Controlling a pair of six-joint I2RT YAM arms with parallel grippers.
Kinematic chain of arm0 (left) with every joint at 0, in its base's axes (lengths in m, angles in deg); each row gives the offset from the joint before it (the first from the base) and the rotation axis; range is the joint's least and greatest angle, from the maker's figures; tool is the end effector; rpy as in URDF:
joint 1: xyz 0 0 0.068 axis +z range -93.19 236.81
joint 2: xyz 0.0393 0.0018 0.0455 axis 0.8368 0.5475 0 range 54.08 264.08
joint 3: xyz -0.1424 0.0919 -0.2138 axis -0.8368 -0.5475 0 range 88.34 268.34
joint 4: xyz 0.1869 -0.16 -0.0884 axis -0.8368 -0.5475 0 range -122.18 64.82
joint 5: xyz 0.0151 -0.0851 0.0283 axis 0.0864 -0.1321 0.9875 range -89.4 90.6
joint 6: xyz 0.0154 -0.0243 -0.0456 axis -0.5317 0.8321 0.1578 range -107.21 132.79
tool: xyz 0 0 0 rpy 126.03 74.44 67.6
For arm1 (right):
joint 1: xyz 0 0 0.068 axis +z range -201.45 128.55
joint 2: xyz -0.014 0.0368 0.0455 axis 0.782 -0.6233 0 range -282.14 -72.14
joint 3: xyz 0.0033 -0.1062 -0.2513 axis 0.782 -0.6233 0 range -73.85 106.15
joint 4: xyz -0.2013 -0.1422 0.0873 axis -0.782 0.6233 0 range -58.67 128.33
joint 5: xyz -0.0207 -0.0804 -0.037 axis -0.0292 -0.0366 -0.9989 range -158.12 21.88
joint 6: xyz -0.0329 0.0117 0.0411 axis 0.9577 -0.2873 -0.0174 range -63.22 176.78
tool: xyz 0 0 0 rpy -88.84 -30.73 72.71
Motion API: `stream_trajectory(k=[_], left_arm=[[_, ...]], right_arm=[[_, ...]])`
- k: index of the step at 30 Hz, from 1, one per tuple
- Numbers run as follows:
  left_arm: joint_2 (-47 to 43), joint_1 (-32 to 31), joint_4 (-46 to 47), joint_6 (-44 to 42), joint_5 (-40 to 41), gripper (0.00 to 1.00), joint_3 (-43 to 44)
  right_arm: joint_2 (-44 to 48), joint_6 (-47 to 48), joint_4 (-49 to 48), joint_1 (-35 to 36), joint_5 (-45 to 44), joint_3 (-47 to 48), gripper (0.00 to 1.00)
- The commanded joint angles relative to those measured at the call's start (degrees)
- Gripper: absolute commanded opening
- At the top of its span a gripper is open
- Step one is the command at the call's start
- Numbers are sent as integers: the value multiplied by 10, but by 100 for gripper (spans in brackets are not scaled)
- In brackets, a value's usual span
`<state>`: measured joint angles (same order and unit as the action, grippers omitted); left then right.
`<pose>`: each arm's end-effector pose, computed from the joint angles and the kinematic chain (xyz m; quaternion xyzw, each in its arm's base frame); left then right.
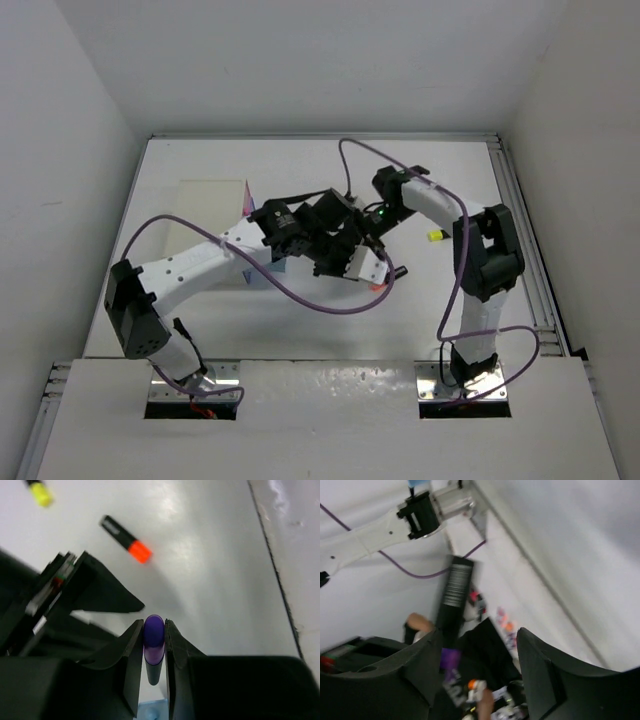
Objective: Sort the stationery into containers
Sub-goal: Pick up the pen from the center of the board, then place the pen in the drawer.
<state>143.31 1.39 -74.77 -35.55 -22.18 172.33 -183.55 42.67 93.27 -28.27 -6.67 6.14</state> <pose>0.1744 -0.2775 0.3274 0.7720 0.5300 -0.2062 0.2840 0.3108 0.1670 0.1920 0.0530 -0.8578 -0.4759 0.1871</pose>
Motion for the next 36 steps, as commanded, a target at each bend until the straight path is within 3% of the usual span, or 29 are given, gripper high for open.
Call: stream_trajectory(k=[1,4,9,14,22,36], left_arm=[[-27,34,-3,50,-22,0,64],[-37,81,-4,82,-50,0,93],[-48,166,-10,109,-82,0,105],[-49,252,-10,122,-145,0,92],[-38,317,-67,68,-162,0,78],[-26,351,-131,-1,-124,6,28]], right_arm=[[22,113,64,-71,-49,70,59],[34,179,107,-156,-93,105,58],[80,241,121,-226,-121,84,57],[92,248,117,-230,-121,42,56],[88,238,104,-230,-114,29,55],[70,230,104,-247,-117,36,55]])
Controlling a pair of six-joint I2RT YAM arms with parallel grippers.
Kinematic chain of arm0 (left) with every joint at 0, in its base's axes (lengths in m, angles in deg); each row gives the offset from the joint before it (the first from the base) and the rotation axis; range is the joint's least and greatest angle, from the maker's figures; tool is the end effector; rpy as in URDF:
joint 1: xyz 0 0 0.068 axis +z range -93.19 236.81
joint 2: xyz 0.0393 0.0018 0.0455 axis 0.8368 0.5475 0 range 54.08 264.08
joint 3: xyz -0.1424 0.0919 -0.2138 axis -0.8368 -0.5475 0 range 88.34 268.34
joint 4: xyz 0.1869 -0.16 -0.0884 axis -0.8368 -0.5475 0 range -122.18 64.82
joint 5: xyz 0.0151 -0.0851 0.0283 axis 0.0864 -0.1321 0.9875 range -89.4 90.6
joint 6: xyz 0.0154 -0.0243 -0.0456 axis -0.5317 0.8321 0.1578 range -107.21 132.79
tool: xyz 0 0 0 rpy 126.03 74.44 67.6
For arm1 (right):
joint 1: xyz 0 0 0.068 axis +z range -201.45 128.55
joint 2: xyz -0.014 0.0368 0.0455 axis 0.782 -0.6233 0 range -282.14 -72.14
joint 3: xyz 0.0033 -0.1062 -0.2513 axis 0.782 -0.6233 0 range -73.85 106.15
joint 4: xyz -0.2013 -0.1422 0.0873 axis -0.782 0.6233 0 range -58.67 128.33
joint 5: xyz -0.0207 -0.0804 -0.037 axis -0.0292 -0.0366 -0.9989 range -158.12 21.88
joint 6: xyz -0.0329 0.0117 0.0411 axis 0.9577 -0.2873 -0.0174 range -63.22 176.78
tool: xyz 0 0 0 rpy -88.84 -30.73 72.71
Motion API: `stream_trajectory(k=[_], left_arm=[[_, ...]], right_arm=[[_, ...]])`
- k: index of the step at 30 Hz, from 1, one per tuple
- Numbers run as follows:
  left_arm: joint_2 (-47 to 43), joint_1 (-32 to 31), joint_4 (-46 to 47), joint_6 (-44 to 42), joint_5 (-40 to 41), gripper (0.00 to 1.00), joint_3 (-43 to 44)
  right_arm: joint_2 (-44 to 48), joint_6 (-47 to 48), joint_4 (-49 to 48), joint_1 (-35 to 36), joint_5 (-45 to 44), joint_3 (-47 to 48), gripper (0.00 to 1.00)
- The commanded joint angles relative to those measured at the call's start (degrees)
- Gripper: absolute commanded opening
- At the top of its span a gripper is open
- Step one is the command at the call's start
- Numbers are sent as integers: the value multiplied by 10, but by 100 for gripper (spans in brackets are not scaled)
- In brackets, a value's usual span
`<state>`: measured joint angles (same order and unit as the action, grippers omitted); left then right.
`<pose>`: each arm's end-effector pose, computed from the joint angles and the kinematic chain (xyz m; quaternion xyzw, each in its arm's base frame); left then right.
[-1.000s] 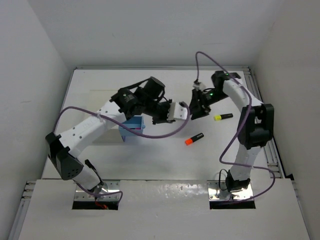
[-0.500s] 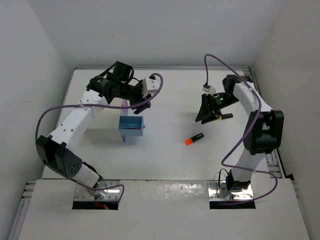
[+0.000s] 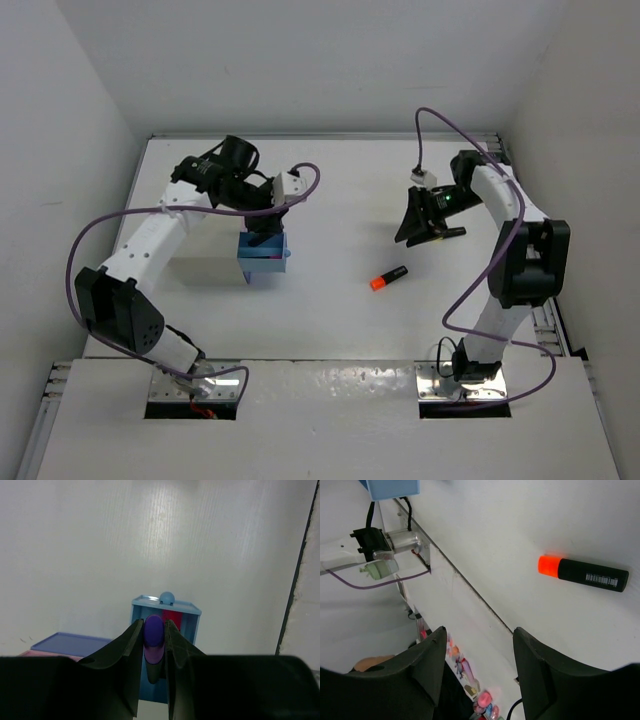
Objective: Sort the stationery into containers
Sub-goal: Place the pen in the drawer.
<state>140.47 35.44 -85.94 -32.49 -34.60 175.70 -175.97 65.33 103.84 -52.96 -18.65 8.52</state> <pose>0.2711 -0.1283 0.3519 0.5714 0.7257 -0.2342 0.3035 0.3270 0.0184 0.2392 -0.0412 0.9069 0.4193 0.0054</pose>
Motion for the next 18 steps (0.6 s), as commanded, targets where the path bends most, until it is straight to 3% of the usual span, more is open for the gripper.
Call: stream_trajectory(k=[1,10,18], left_arm=[[2,11,-20,-38,6,7,-15],[22,2,-2,-49,50,10,-54],[33,-19,5,-53,123,14,-61]], right_arm=[[-8,1,-2,0,4,11,55],[-1,10,-16,0,-20,2,54],[21,44,-51,10,-142,-8,54]])
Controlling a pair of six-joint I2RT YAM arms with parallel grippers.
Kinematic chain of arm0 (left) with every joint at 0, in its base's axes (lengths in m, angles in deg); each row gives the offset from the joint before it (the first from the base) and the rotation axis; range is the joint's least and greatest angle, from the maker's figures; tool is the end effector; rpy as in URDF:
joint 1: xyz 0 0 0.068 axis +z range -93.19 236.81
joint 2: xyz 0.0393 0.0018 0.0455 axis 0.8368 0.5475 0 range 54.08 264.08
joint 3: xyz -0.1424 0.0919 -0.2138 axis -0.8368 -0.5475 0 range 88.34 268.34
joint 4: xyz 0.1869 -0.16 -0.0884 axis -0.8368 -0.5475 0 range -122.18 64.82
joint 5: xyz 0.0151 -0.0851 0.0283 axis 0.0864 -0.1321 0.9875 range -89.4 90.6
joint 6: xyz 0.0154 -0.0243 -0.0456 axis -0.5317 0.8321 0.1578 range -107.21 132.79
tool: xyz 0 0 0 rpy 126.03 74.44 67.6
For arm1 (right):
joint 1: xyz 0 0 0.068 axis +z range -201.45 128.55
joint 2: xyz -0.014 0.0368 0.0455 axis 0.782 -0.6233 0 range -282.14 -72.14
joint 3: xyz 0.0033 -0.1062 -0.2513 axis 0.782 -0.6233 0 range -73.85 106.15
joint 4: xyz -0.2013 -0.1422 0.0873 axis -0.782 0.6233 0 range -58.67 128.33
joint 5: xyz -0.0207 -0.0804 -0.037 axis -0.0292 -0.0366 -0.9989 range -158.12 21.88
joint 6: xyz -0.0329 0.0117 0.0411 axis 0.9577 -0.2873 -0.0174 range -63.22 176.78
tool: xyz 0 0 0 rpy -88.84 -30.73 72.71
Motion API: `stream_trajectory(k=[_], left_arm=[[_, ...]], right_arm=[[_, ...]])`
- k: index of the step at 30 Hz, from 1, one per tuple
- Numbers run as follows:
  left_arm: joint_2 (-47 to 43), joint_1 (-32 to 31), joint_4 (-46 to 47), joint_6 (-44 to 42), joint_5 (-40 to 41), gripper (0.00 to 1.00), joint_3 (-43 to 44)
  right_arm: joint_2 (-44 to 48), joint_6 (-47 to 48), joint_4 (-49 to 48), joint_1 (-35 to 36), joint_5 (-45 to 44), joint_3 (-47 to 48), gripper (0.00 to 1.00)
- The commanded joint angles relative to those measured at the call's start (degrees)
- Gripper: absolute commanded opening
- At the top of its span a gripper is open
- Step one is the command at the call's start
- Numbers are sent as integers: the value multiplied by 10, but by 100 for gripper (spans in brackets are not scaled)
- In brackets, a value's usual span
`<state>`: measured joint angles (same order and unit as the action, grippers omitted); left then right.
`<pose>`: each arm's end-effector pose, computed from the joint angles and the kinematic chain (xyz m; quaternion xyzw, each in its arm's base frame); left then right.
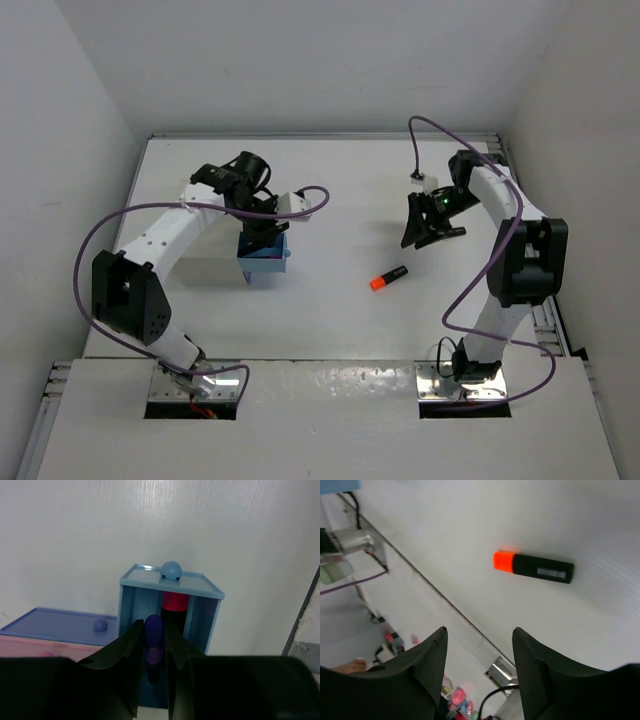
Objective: Sort the stationery into containers
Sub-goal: Place the pen in the drawer, then pick up the pen from the center of the board.
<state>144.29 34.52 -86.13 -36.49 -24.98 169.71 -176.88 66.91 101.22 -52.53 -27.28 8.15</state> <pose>0.2800 -0.1315 0.2995 0.5928 0.7561 -0.1721 0.2173 0.3321 0.0169 0.2287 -0.0659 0.9346 0.3492 0.0127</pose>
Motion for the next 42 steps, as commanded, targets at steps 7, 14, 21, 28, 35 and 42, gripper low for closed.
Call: stream_trajectory(k=[7,14,21,28,35,42], left_arm=[[-11,-7,-2,-23,27,53,8],[-51,4,6,-11,-59,69,45],[-94,12,44,35,-155,70,65],[-111,33,110,151,-249,69,83],[-123,67,161,240,-306,70,81],[-148,73,185,256,-319,70,57]], right_arm=[[46,86,-40,48,-129,-34,54],[89,208,-91,88,-182,-109,53],[88,310,-114,146,-205,-121,51],[91,362,-181,266,-298,-156,49],[77,426,-244,339,-369,-210,56],[42,477,-305,357,-391,-229,58]])
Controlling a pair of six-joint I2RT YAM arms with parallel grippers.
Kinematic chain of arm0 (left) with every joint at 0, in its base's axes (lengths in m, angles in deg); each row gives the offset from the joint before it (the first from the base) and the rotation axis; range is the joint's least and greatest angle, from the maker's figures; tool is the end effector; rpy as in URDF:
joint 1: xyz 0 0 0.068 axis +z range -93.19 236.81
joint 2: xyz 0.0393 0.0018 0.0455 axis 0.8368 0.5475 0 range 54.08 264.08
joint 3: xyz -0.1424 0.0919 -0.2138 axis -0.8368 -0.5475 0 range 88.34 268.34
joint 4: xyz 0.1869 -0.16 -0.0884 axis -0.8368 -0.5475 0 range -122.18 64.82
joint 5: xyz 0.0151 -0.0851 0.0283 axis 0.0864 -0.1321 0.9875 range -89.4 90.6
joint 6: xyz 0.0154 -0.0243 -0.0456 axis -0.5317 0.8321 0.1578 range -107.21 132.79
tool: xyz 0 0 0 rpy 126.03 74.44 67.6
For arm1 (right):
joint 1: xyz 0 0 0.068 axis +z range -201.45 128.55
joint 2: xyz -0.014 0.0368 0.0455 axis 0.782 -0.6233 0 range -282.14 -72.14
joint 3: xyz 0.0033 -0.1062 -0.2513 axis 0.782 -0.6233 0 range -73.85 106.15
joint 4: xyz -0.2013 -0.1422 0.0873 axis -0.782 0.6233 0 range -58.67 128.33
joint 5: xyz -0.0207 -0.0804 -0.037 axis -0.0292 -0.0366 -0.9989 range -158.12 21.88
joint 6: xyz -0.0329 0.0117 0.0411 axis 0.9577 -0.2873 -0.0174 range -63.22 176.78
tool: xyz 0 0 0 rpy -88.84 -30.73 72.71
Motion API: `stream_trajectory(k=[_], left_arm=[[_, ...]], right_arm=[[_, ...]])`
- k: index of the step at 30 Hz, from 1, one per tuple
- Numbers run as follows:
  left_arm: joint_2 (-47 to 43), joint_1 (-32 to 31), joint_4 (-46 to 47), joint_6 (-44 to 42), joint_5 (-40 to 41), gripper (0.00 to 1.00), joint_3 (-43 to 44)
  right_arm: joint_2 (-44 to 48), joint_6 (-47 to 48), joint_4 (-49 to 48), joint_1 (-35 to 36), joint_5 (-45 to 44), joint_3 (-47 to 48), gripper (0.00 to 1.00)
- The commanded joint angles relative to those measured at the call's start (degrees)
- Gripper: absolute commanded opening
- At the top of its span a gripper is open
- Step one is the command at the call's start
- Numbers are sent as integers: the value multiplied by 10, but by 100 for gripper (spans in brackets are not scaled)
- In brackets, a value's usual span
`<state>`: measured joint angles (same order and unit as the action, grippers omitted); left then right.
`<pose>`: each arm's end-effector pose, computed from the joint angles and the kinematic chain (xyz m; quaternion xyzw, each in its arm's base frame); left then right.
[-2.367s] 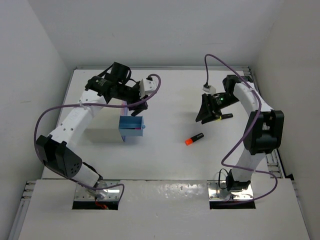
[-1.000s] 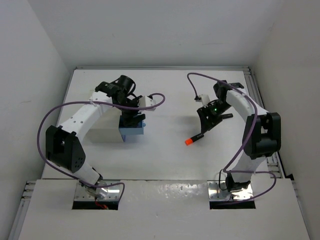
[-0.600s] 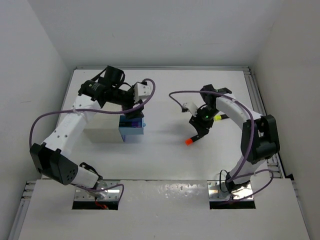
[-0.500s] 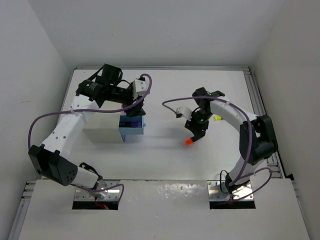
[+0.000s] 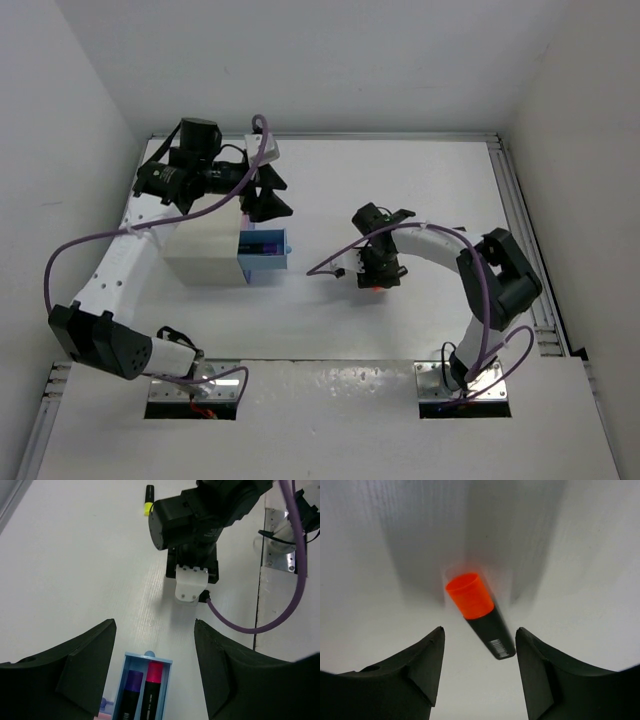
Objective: Sort the stationery into containers
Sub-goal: Pick up the pen from the center of the board.
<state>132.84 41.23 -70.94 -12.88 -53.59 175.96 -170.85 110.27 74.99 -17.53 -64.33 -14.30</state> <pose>0.2592 -0.1024 0.4124 0.4710 0.6736 -0.3709 0.4322 0.2490 0.1702 0.1577 -0.6907 0.7197 0.0219 0.0673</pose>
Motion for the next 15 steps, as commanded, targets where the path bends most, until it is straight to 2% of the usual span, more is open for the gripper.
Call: stream_trajectory(k=[1,15], left_arm=[[-36,5,37,22,-31,70,-9],[-56,7,45,8,-14,71,-38]], right_arm=[[-23,49,-45,7,-22,-6,58],[-50,128,-71,-23,-17,-26,55]])
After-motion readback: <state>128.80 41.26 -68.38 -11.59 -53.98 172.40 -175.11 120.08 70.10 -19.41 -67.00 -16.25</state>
